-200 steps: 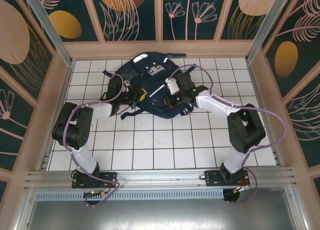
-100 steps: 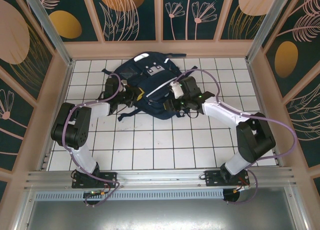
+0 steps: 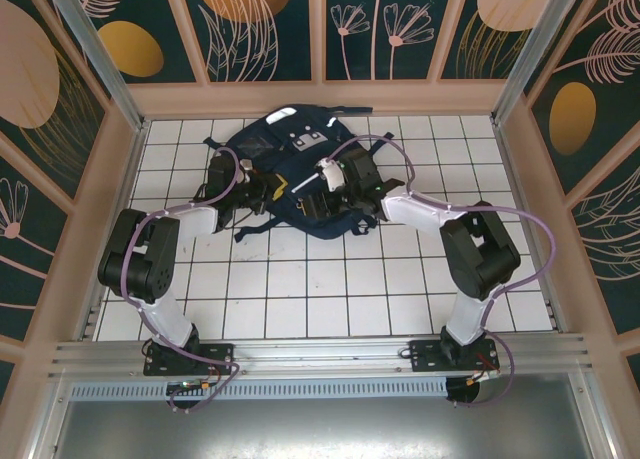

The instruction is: Pack the student bag

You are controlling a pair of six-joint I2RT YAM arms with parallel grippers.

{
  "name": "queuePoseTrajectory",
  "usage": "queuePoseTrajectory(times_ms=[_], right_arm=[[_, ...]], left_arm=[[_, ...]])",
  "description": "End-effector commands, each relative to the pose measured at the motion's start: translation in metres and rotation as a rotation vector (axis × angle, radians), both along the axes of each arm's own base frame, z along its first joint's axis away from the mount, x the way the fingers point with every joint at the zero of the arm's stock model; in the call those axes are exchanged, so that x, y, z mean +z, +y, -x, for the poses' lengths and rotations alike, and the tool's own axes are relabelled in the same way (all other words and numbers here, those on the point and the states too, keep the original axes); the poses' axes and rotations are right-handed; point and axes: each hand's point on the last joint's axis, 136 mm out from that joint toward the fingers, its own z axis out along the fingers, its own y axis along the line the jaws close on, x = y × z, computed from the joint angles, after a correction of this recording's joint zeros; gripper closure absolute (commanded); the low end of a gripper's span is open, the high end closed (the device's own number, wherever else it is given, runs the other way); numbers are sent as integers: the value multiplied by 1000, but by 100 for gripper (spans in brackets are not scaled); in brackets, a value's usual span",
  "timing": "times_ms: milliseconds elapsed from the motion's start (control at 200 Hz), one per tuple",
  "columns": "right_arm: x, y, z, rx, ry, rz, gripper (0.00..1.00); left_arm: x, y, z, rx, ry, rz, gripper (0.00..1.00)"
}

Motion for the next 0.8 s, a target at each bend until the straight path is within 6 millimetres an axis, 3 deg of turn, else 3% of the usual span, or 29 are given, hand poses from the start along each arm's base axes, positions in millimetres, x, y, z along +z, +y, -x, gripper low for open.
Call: queuePoseTrajectory(times_ms=[0,125,355,550,631,756,791], right_arm=[[19,23,4,63,-16,-91,38],[22,28,13,76,-17,-94,40],[9,20,24,57,22,-66,42],[-9,15,11,-24,11,-2,51],[-16,16,6,-43,14,4,62],[-9,18,4,-51,3,-18,100],[-6,17,4,-51,-5,-24,100]], left_arm=[[56,-3,-9,-10,-191,65,100],[55,-2,-10,-3,-186,63,100],[54,-3,-12,5,-183,75,100],[60,-4,-12,3,-196,85,100],[63,-4,-10,4,-203,87,100],[61,-3,-8,3,-195,78,100],[59,-3,-8,2,-195,77,100]])
